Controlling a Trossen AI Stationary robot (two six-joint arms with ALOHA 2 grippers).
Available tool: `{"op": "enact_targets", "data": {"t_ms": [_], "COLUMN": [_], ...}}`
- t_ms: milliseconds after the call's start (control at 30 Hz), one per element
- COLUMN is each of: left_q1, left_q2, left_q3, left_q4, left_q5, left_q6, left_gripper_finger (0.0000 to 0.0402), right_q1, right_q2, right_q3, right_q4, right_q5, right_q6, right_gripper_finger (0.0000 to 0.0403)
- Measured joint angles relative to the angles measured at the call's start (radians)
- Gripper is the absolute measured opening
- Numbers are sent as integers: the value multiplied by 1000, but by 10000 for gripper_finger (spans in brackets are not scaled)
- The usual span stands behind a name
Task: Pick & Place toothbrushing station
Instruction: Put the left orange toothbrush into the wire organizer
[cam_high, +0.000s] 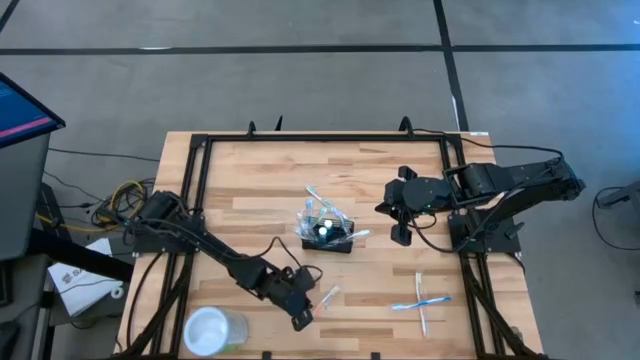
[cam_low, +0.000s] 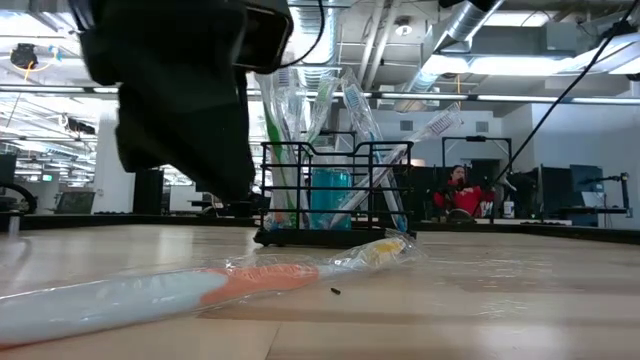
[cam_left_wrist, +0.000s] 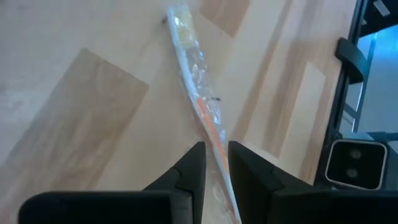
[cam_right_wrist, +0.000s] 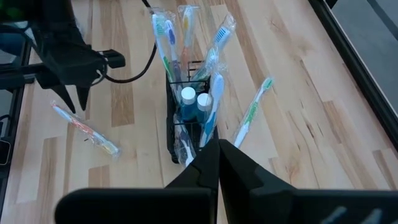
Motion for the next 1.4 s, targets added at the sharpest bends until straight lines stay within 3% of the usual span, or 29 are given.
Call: {"op": "enact_targets", "data": {"t_ms": [400, 533, 1000, 1233, 1400], "left_q1": [4, 11, 13, 12, 13], "left_q2": [40, 74, 139, 143, 156], "left_q3": [-2, -1, 3, 2, 3], "left_q4": [49, 66, 172, 163, 167], "left_q5": [16, 78, 93, 92, 90], "left_q6": [-3, -3, -4, 20, 19], "left_gripper_finger": [118, 120, 119, 88, 36], "right_q1": [0, 0, 0, 0, 0], "right_q2": [0, 0, 0, 0, 0], "right_q3": [0, 0, 0, 0, 0], "right_q4": [0, 0, 0, 0, 0], "right_q5": [0, 0, 0, 2, 3], "right_q6": [-8, -8, -11, -11, -11], "right_gripper_finger": [0, 0, 0, 0, 0]}}
